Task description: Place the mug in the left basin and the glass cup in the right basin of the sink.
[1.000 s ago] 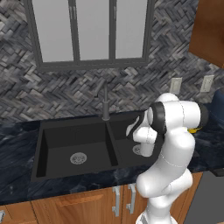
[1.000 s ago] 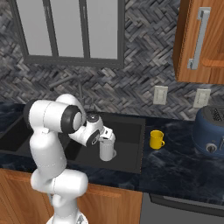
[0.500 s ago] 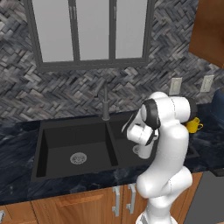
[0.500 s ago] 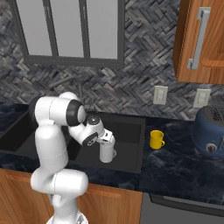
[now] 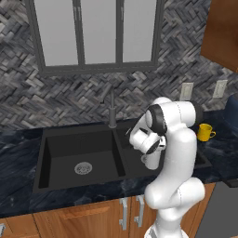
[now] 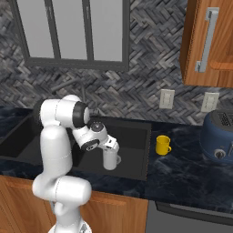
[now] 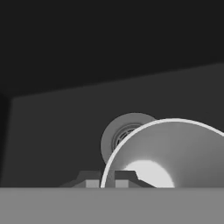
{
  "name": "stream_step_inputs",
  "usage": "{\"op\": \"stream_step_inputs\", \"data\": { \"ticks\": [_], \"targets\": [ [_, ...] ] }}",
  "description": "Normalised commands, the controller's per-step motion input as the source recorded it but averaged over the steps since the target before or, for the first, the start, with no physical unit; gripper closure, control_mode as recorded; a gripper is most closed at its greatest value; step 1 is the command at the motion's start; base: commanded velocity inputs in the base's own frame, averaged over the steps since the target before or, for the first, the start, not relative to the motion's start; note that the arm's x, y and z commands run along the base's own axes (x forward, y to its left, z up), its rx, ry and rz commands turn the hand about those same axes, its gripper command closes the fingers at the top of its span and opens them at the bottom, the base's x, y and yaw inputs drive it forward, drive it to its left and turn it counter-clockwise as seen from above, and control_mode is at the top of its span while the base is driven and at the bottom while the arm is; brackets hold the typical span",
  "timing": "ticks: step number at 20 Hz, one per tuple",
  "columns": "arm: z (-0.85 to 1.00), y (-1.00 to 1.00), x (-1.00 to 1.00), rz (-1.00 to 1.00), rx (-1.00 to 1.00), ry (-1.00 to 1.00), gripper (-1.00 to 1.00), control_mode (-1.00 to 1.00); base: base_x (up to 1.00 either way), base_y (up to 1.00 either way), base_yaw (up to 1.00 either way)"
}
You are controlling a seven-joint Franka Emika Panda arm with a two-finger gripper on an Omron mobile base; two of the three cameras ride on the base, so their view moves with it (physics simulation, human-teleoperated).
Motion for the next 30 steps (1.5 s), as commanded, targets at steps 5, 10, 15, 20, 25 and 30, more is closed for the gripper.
{"op": "stream_step_inputs", "data": {
  "ticks": [5, 10, 15, 20, 25, 30],
  "targets": [
    [-0.30, 0.00, 0.03, -0.01, 0.00, -0.02, 1.00, -1.00, 0.00, 0.00, 0.00],
    [-0.32, 0.00, 0.01, -0.01, 0.00, -0.01, -1.00, -1.00, 0.00, 0.00, 0.00],
    [-0.08, 0.01, -0.05, 0.00, 0.03, -0.05, -1.00, -1.00, 0.00, 0.00, 0.00],
    [0.03, 0.02, -0.28, 0.00, 0.09, -0.11, -1.00, -1.00, 0.00, 0.00, 0.00],
    [0.21, 0.11, -0.37, 0.00, 0.09, -0.13, -1.00, -1.00, 0.00, 0.00, 0.00],
    [0.39, 0.07, -0.27, 0.00, 0.04, -0.12, -1.00, -1.00, 0.00, 0.00, 0.00]
  ]
}}
